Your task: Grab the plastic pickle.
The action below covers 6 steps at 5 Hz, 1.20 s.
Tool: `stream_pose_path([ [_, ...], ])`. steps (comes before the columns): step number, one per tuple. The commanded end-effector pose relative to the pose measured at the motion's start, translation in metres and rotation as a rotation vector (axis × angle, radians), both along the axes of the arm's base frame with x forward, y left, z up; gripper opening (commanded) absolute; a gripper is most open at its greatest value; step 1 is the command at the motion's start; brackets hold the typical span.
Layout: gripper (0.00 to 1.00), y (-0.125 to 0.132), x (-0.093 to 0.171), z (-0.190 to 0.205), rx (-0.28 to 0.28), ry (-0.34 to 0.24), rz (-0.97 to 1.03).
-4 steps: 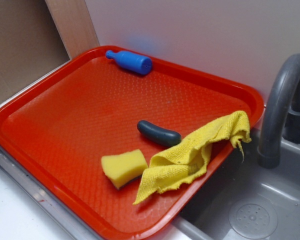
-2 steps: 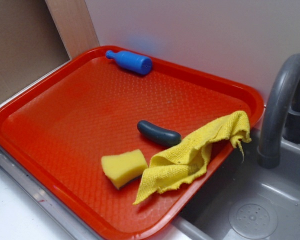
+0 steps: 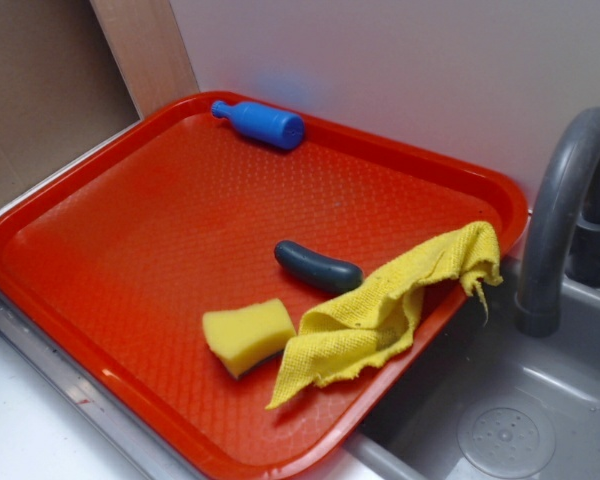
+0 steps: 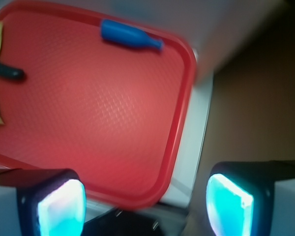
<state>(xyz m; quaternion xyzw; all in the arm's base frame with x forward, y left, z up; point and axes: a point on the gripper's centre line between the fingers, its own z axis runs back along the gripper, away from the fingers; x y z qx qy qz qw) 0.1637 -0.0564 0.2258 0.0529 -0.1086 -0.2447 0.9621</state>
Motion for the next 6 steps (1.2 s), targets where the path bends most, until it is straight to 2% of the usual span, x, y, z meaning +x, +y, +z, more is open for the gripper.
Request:
stream_pose_path([
  [1, 1.00, -0.076, 0.023, -0.015, 0.023, -0.112, -0.500],
  [2, 1.00, -0.112, 0.024, -0.038, 0.012, -0.071, -0.750],
  [3, 1.00, -0.148, 0.024, -0.064, -0.033, -0.019, -0.979],
  [4, 1.00, -0.180, 0.032, -0.089, -0.007, 0.037, -1.036],
  [5, 1.00, -0.204, 0.042, -0.110, -0.018, 0.083, -1.063],
  [6, 1.00, -0.226, 0.047, -0.131, 0.035, 0.133, -1.109],
])
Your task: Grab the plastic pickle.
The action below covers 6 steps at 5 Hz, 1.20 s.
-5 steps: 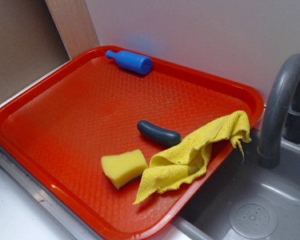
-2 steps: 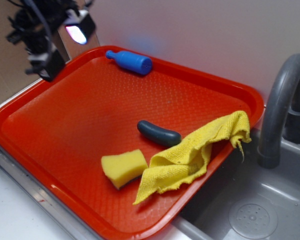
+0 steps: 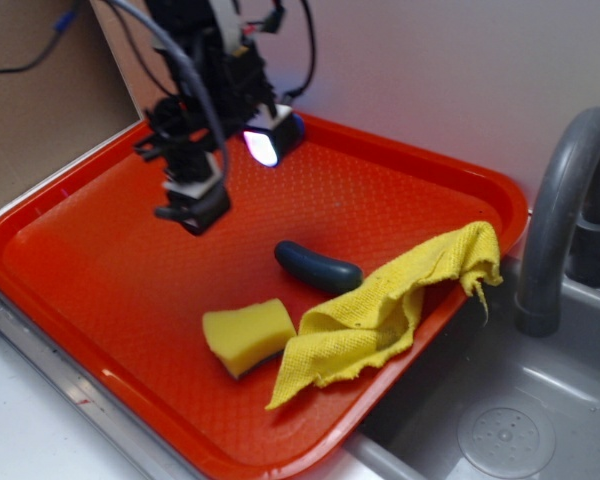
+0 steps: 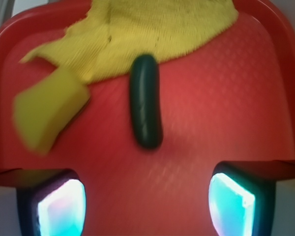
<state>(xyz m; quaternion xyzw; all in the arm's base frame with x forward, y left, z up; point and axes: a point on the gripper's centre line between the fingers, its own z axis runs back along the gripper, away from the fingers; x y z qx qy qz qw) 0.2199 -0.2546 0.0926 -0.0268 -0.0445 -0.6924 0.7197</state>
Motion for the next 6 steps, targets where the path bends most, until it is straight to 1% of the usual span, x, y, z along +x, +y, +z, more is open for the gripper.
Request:
stream_pose_path([
  [1, 1.00, -0.038, -0.005, -0.025, 0.054, 0.000, -0.066],
  [2, 1.00, -0.041, -0.014, -0.041, 0.073, 0.027, -0.139],
  [3, 1.00, -0.042, -0.021, -0.057, 0.111, 0.052, -0.137],
  [4, 0.00, -0.044, -0.023, -0.058, 0.117, 0.045, -0.123],
  [5, 0.00, -0.043, -0.025, -0.053, 0.137, 0.032, -0.095],
  [6, 0.00, -0.039, -0.021, -0.040, 0.109, 0.022, -0.045],
])
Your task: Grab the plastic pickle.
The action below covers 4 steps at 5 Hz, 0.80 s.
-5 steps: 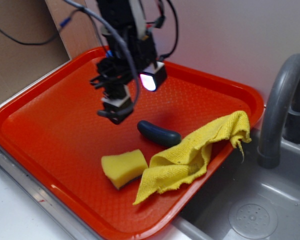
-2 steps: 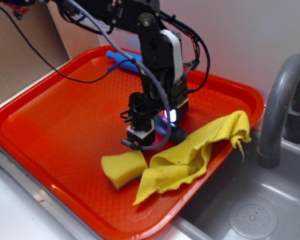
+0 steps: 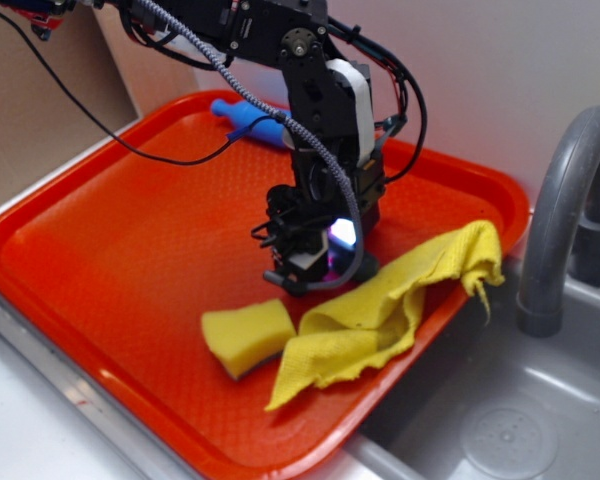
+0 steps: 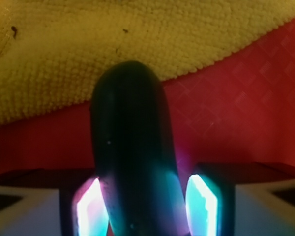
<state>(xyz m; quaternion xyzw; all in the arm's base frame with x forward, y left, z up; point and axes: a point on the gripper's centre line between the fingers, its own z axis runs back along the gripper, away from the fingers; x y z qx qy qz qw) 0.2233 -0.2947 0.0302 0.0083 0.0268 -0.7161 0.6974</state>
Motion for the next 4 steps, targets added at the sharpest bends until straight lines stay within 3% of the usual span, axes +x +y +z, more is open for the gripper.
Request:
stream_pose_path([
  [1, 0.00, 0.020, -0.015, 0.058, -0.039, -0.030, 0.188],
  [2, 0.00, 0.046, -0.007, 0.087, -0.049, -0.016, 0.368],
  [4, 0.00, 0.111, -0.012, 0.159, 0.021, -0.086, 0.799],
])
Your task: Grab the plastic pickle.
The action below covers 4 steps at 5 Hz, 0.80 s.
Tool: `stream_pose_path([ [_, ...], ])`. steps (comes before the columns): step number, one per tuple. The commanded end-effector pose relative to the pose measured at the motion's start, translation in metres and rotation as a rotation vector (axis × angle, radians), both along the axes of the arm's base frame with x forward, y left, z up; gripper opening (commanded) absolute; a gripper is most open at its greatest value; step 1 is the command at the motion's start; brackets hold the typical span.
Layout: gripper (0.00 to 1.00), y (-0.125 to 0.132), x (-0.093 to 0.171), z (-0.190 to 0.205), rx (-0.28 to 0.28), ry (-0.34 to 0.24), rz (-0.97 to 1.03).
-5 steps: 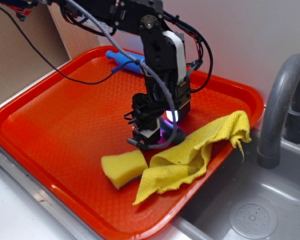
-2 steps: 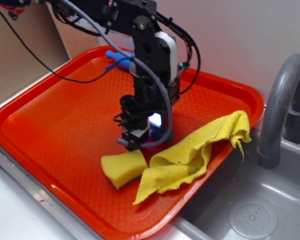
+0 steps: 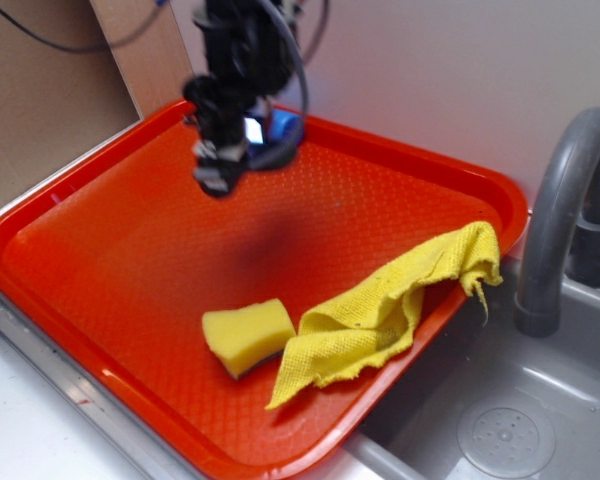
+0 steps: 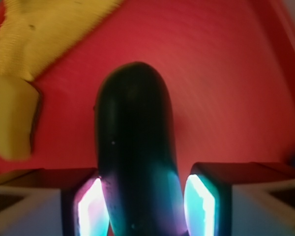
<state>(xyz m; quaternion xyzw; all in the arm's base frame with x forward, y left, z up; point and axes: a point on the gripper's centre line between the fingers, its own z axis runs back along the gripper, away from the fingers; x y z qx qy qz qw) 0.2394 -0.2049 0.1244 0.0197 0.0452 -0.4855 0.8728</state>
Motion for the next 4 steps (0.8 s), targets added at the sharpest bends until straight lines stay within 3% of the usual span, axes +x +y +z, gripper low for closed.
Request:
stream_pose_path([
  [1, 0.00, 0.041, -0.039, 0.102, 0.028, -0.122, 0.451],
  [2, 0.00, 0.056, -0.052, 0.127, 0.035, -0.114, 0.701],
  [3, 0.00, 0.064, -0.053, 0.129, 0.057, -0.142, 0.886],
  [4, 0.00, 0.074, -0.050, 0.115, 0.005, -0.111, 0.915],
])
